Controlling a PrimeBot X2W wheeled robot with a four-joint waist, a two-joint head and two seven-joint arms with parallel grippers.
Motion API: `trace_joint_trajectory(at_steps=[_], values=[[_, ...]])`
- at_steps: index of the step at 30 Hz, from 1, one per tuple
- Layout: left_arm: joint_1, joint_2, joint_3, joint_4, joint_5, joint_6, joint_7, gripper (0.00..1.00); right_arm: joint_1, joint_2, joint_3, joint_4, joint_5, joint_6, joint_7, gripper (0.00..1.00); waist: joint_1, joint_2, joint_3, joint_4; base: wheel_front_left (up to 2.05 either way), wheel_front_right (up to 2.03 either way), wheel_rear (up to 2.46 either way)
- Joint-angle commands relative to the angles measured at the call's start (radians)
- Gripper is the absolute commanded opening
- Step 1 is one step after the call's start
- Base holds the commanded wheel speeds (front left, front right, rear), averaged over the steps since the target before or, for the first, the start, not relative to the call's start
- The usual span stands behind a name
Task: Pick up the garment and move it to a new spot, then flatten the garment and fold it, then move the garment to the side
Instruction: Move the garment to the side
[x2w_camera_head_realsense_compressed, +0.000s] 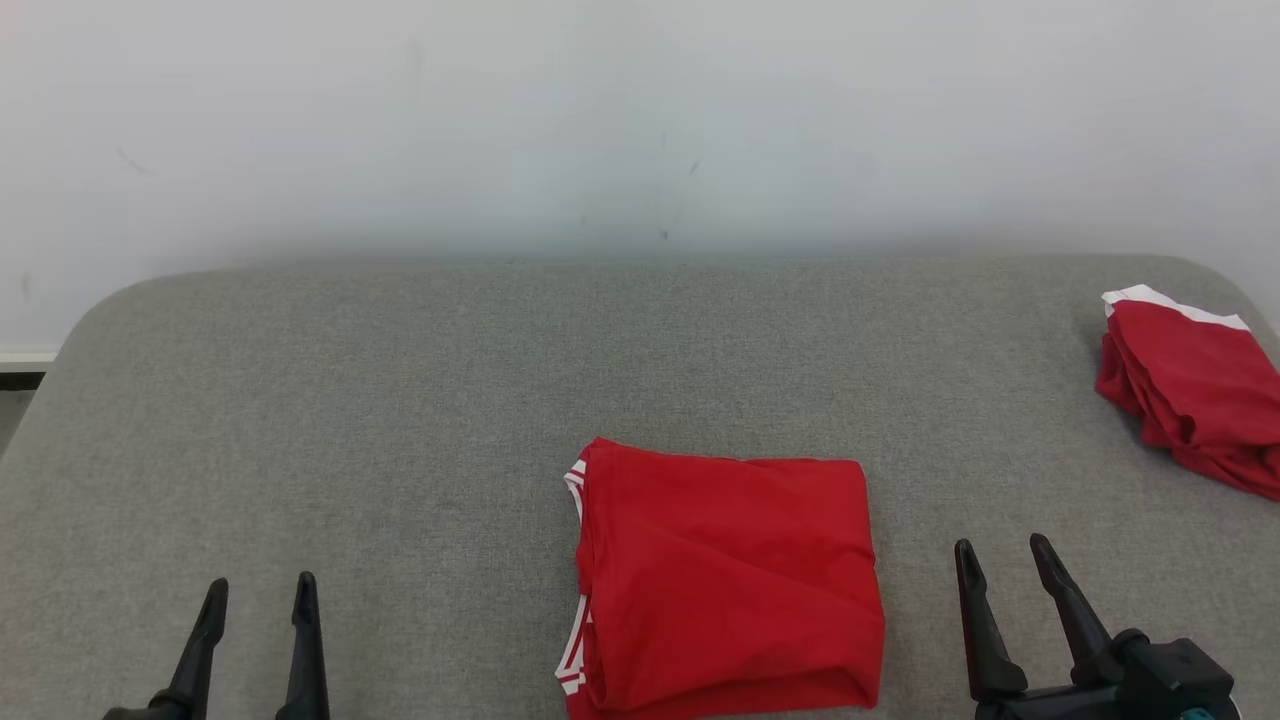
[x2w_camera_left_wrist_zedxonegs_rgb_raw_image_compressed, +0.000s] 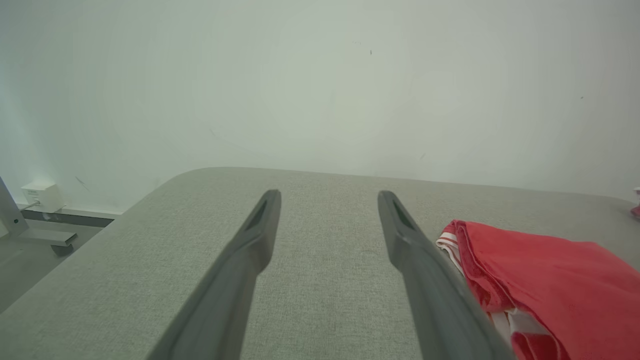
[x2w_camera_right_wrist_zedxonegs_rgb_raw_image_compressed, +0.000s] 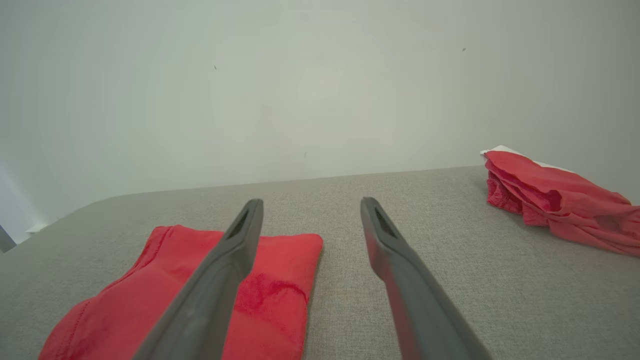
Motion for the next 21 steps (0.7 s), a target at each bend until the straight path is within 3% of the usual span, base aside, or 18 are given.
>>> trace_joint_trajectory(at_steps=[1,21], values=[[0.009,0.006,0.005,-0.001,-0.008,0.001,0.003,1.00,0.004,0.000,-0.004,-0.004,-0.005,-0.003,0.003,1.00,0.0001,0.0000,-0.001,0.001,0.00,0.00,0.00],[-0.023,0.047,-0.005,-0.034,-0.091,-0.007,0.104,1.00,0.016,0.007,-0.024,-0.054,-0.039,-0.003,0.066,1.00,0.0001,0.0000,0.007,0.003,0.00,0.00,0.00]])
